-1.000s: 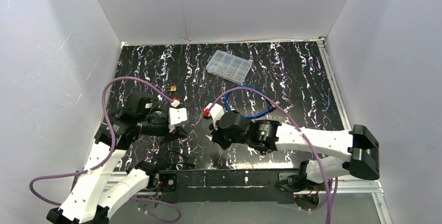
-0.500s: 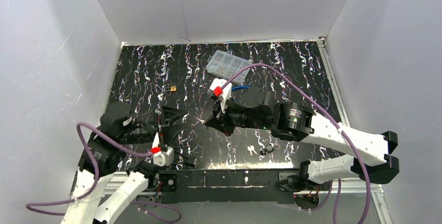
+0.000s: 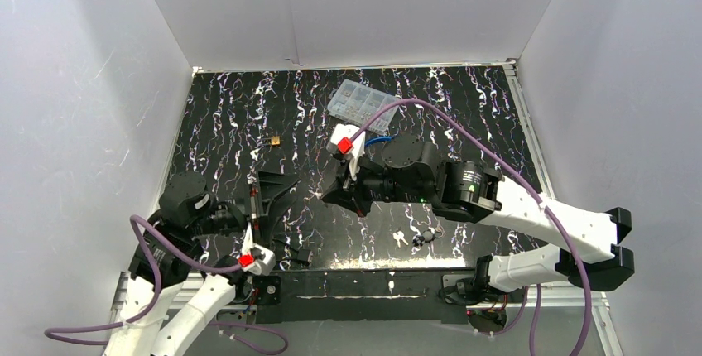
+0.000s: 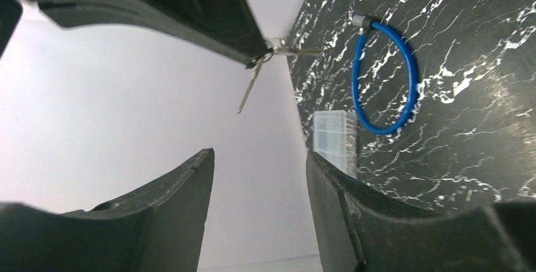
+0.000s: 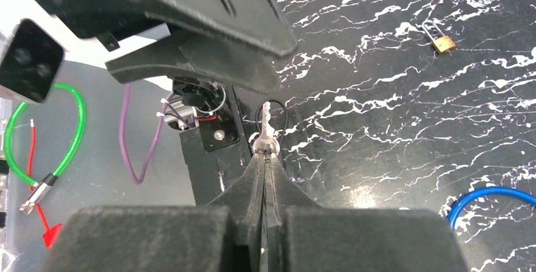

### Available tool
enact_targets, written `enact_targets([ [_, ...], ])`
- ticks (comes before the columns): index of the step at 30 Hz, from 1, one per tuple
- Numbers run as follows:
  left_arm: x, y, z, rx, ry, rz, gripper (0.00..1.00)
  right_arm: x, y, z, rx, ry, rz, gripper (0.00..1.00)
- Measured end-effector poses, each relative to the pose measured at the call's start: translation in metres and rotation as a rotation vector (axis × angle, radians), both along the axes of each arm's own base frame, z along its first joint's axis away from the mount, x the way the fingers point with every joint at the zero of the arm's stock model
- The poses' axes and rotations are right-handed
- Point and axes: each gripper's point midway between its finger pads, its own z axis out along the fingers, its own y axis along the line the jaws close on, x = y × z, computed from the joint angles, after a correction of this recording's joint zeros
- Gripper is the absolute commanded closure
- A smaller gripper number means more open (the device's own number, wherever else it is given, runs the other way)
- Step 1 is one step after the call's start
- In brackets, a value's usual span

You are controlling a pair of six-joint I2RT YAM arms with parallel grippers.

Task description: Unlock with the key

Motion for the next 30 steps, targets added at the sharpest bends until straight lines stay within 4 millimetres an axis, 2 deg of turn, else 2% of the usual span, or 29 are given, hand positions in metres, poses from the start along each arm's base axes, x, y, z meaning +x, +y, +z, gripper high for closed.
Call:
enact_targets([
  [5,-0.004,-0.003,-0.006,0.025,-0.132,-0.055,0.53,-0.003,0.008,0.003,0.004,0.007,0.024,0.99],
  [11,-0.003,-0.005,0.006,0.033,-0.274,-0.08,0.56,-0.004,0.013,-0.002,-0.01,0.017,0.041,0.99],
  [21,-0.008,-0.006,0.007,0.042,-0.35,-0.11,0.6,-0.002,0.025,0.001,-0.011,0.02,0.047,0.99],
  [30,-0.005,-0.005,0.004,0.061,-0.356,-0.101,0.82,-0.004,0.028,0.001,-0.009,0.023,0.058,0.99],
])
